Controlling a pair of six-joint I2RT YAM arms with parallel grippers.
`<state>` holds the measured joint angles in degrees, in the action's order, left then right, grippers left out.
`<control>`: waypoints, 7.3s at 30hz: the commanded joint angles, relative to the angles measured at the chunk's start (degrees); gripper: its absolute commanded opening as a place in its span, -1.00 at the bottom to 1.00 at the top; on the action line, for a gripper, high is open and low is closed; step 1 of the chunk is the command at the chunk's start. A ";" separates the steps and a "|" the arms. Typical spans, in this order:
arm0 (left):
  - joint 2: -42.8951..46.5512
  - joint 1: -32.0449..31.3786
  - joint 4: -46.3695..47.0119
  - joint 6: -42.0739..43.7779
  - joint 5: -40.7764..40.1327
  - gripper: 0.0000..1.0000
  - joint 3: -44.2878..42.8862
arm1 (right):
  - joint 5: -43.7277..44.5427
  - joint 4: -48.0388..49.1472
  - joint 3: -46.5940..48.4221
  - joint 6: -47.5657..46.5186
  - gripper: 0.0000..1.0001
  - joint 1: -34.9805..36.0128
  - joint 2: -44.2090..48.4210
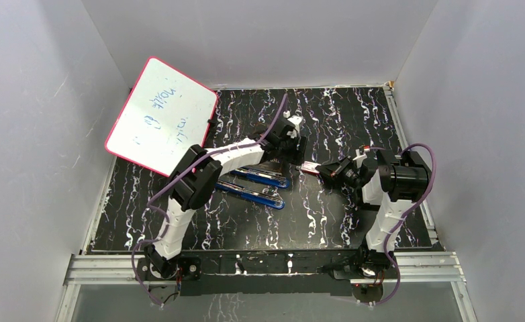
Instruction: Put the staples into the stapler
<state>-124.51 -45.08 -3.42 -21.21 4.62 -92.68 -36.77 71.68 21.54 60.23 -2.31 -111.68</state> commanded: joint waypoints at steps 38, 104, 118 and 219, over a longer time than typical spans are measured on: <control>-4.09 -1.15 -0.80 0.07 2.07 0.00 -4.70 | 0.03 1.18 -1.00 -1.08 -1.00 -0.95 2.17; -3.20 1.39 -4.14 6.16 -2.55 -1.00 -4.24 | 2.88 -10.77 -6.98 -8.33 -1.00 -12.09 13.73; -1.74 1.31 -4.26 6.26 4.08 -0.74 -5.76 | 10.40 -28.23 0.61 -16.23 -0.35 -12.11 24.47; 22.14 2.89 55.15 -33.01 -0.28 0.97 20.90 | 74.70 -75.90 56.24 -3.37 0.96 34.65 43.57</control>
<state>-103.77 -41.93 49.32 -54.24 3.64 -68.86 36.47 -7.75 76.51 57.23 32.01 -69.65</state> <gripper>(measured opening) 0.983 0.981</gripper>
